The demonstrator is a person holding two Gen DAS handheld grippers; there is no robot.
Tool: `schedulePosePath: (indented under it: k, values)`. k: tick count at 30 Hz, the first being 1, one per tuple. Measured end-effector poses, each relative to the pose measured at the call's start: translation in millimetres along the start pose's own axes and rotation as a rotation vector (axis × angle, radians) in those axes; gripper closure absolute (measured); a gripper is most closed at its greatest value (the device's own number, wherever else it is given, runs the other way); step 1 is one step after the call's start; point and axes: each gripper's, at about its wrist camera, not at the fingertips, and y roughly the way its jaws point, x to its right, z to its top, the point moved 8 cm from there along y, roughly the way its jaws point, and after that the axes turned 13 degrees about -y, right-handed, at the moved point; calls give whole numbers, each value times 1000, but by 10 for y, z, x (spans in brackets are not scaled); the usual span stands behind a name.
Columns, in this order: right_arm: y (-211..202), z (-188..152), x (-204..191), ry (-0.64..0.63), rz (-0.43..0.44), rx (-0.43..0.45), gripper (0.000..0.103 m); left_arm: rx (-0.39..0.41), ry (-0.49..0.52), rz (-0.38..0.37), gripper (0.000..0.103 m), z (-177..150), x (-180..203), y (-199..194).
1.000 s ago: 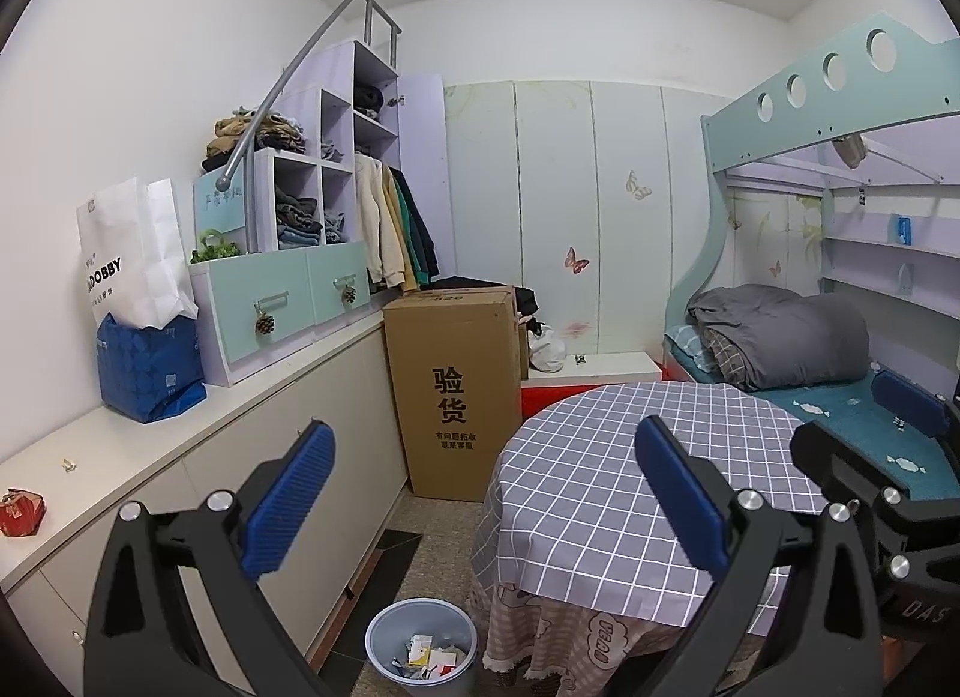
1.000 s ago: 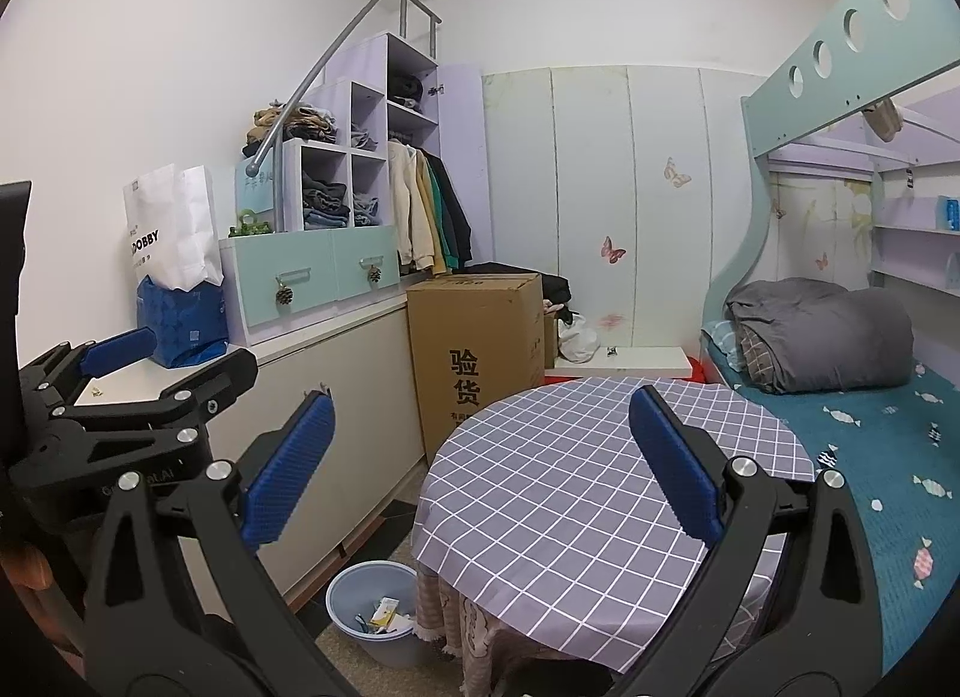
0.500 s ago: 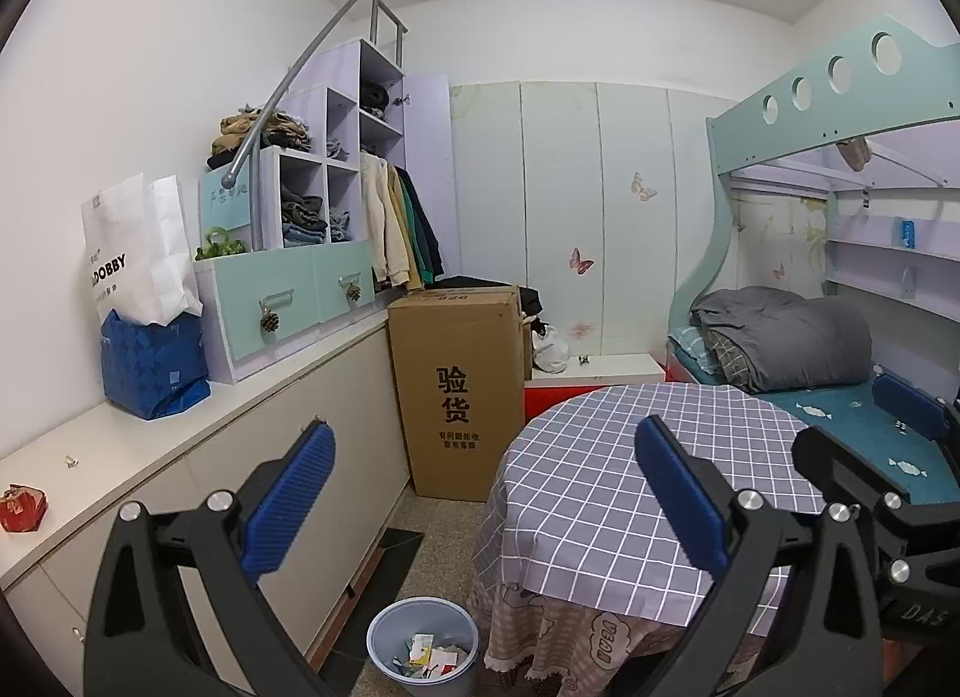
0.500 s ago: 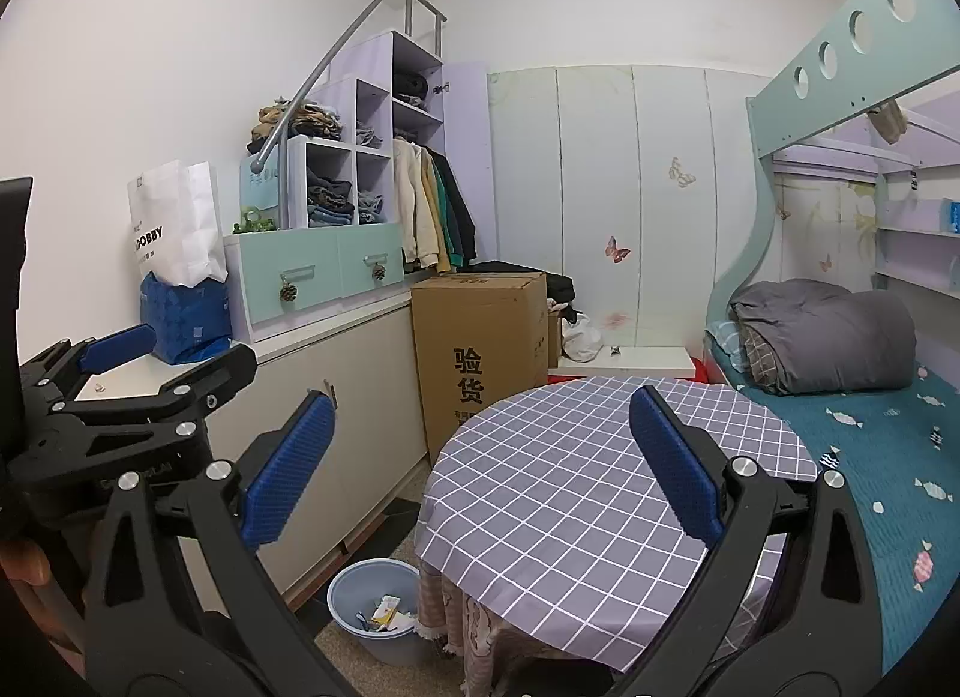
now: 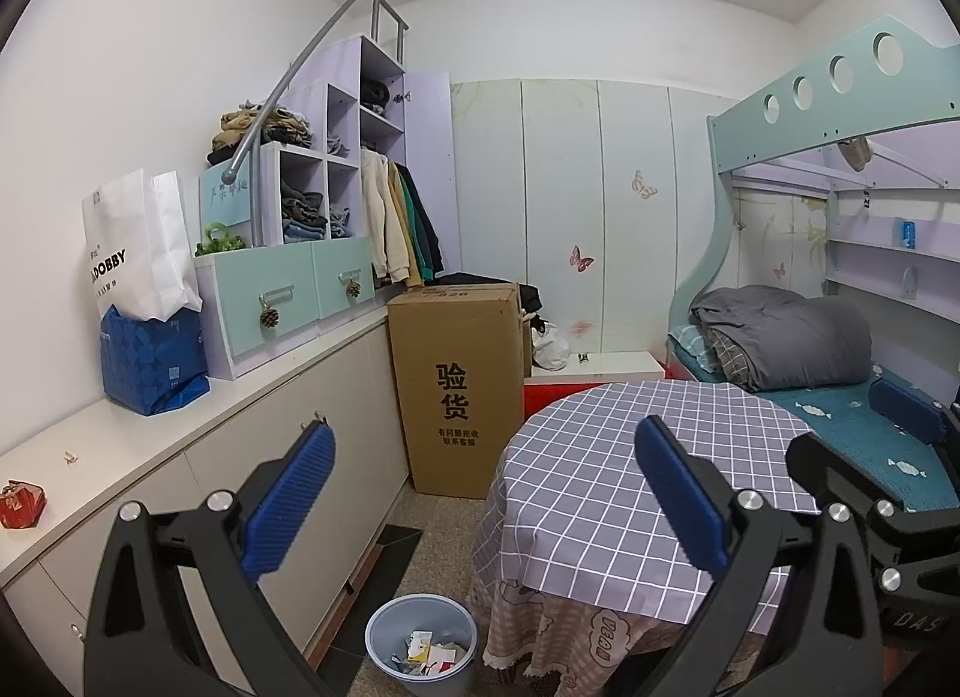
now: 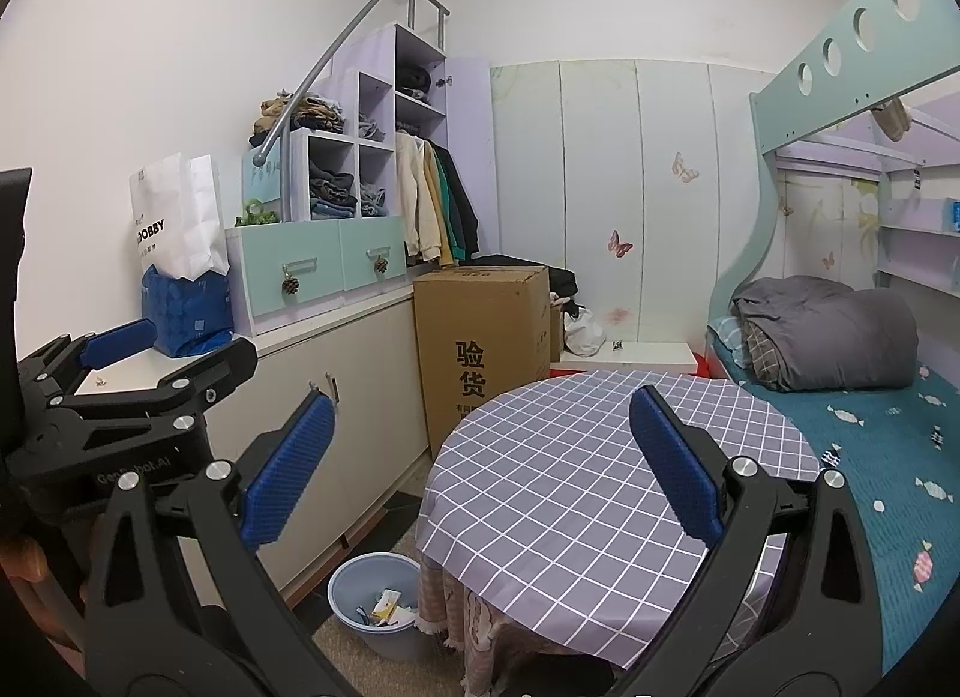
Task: Collect trash
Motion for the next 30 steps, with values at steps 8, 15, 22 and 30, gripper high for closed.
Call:
schedulePosePath:
  k: [8,15,22,30]
  values:
    - [6,-5,-11,-1,3,-2,6,-1,1,2,5,-3,-7,4]
    - [13,-27,0,-7,13,-7,6,-2,1,2,5,-12,-9,8]
    - [17,-38,20,-6,16,-11,6,-3,1,4,5,-16,-3,8]
    - [26,-47,29,-7,22,-15,6,-3,1,4,5,-15,-3,10]
